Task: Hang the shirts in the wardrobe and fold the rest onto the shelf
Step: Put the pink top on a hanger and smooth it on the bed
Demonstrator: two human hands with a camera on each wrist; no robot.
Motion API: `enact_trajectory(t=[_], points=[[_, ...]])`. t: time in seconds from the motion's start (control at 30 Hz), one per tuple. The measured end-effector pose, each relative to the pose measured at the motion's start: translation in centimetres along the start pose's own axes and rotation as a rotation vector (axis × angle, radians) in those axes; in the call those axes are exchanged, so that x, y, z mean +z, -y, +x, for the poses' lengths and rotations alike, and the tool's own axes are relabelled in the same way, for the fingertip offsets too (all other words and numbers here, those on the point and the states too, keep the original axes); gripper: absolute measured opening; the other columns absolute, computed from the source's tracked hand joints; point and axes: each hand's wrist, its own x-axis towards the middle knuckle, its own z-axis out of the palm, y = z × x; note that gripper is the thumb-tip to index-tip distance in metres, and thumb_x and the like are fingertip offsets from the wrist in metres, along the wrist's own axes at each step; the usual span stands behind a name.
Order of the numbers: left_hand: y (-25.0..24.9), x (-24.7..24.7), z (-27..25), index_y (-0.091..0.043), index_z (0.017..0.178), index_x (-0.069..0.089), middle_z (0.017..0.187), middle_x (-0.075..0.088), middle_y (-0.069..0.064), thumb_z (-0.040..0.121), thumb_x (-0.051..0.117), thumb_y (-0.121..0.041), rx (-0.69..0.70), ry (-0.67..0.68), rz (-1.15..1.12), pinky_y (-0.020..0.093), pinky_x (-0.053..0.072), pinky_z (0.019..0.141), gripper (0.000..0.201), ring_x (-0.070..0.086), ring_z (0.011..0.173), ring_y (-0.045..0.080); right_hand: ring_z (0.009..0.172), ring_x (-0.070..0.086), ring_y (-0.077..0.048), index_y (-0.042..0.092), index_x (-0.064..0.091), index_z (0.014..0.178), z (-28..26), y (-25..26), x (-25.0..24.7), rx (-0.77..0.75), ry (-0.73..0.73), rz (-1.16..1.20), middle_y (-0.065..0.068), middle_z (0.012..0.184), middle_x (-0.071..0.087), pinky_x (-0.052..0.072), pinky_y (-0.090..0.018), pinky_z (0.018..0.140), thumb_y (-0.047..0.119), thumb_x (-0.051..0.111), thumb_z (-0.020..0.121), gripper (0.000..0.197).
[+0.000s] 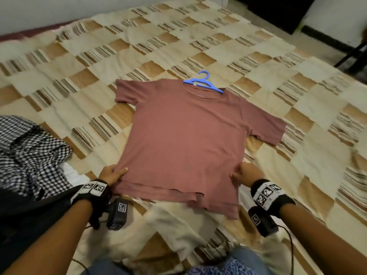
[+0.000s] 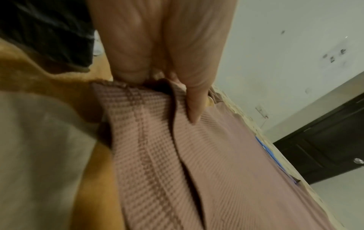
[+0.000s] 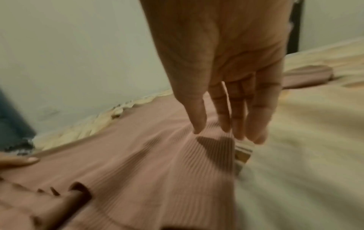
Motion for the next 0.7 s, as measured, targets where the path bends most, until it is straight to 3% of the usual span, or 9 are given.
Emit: enact_trajectory(t=[0.07, 0.13, 0.2, 0.27, 0.3, 0.37, 0.47, 0.57, 0.7], points=[[-0.5, 0.1, -0.1, 0.007, 0.111, 0.060, 0.106, 0.064, 0.027, 0.088, 0.064, -0.018, 0.019, -0.033, -0.040, 0.034, 0.046, 0.076, 0.034, 0.059, 0.083, 0.030, 0.090, 0.061, -0.029, 0.008, 0.060, 0.105, -1.5, -0.3, 1.7, 0.119, 0.161, 0.134, -0.012, 0.105, 0.064, 0.050, -0.034, 0.081, 0.041, 0.060, 0.087, 0.037], [-0.9, 0.2, 0.0, 0.009, 0.117, 0.056, 0.114, 0.061, 0.027, 0.088, 0.063, -0.015, 0.036, -0.068, -0.022, 0.038, 0.047, 0.082, 0.038, 0.060, 0.094, 0.035, 0.103, 0.060, -0.031, 0.007, 0.057, 0.120, -2.3, -0.1, 3.5, 0.174, 0.273, 0.275, -0.014, 0.117, 0.062, 0.049, -0.038, 0.093, 0.042, 0.068, 0.082, 0.052], [-1.2, 0.1, -0.5, 0.008, 0.121, 0.052, 0.121, 0.057, 0.024, 0.089, 0.062, -0.014, 0.046, -0.104, 0.030, 0.039, 0.043, 0.088, 0.041, 0.056, 0.107, 0.038, 0.112, 0.057, -0.032, 0.008, 0.056, 0.124, -2.0, -0.3, 5.0, 0.193, 0.255, 0.349, -0.012, 0.124, 0.060, 0.046, -0.041, 0.098, 0.038, 0.074, 0.078, 0.058], [-1.3, 0.2, -0.9, 0.007, 0.121, 0.051, 0.121, 0.057, 0.023, 0.089, 0.061, -0.014, 0.049, -0.133, 0.022, 0.037, 0.043, 0.086, 0.039, 0.055, 0.108, 0.038, 0.111, 0.057, -0.030, 0.008, 0.058, 0.121, -1.9, -0.3, 5.4, 0.214, 0.246, 0.466, -0.011, 0.122, 0.061, 0.047, -0.040, 0.097, 0.032, 0.078, 0.074, 0.056], [-1.3, 0.1, -1.2, 0.006, 0.120, 0.052, 0.120, 0.057, 0.024, 0.089, 0.061, -0.014, 0.057, -0.149, 0.003, 0.038, 0.043, 0.086, 0.038, 0.056, 0.107, 0.038, 0.104, 0.059, -0.028, 0.008, 0.059, 0.114, -1.8, -0.3, 5.4, 0.215, 0.241, 0.520, -0.009, 0.114, 0.062, 0.049, -0.037, 0.091, 0.028, 0.079, 0.074, 0.049], [-1.0, -0.2, -1.5, 0.005, 0.118, 0.055, 0.119, 0.059, 0.024, 0.089, 0.062, -0.015, 0.064, -0.182, -0.011, 0.038, 0.043, 0.087, 0.037, 0.056, 0.106, 0.038, 0.079, 0.059, -0.023, 0.008, 0.057, 0.097, -2.5, -0.4, 4.7, 0.254, 0.234, 0.634, -0.008, 0.093, 0.061, 0.051, -0.029, 0.068, 0.019, 0.076, 0.078, 0.030], [-0.1, -0.8, -1.8, 0.005, 0.112, 0.060, 0.112, 0.062, 0.024, 0.087, 0.064, -0.014, 0.075, -0.225, 0.002, 0.037, 0.043, 0.086, 0.032, 0.057, 0.103, 0.039, 0.049, 0.049, -0.013, 0.001, 0.061, 0.086, -3.0, -2.4, 3.7, 0.318, 0.296, 0.715, -0.010, 0.072, 0.060, 0.039, -0.021, 0.043, 0.010, 0.067, 0.083, 0.011], [0.8, -1.7, -2.1, 0.004, 0.107, 0.064, 0.106, 0.064, 0.024, 0.086, 0.065, -0.013, 0.078, -0.261, 0.056, 0.036, 0.042, 0.082, 0.027, 0.058, 0.100, 0.040, 0.038, 0.040, -0.012, 0.001, 0.062, 0.070, -3.5, -6.1, 2.2, 0.360, 0.339, 0.578, -0.009, 0.059, 0.054, 0.030, -0.021, 0.040, 0.010, 0.057, 0.087, 0.020], [2.0, -2.0, -2.1, 0.004, 0.101, 0.066, 0.098, 0.065, 0.024, 0.085, 0.065, -0.013, 0.068, -0.234, 0.123, 0.037, 0.042, 0.079, 0.023, 0.059, 0.096, 0.040, 0.036, 0.037, -0.011, 0.005, 0.067, 0.065, -4.4, -9.0, 1.8, 0.380, 0.358, 0.449, -0.004, 0.049, 0.052, 0.028, -0.018, 0.040, 0.020, 0.068, 0.083, 0.023]])
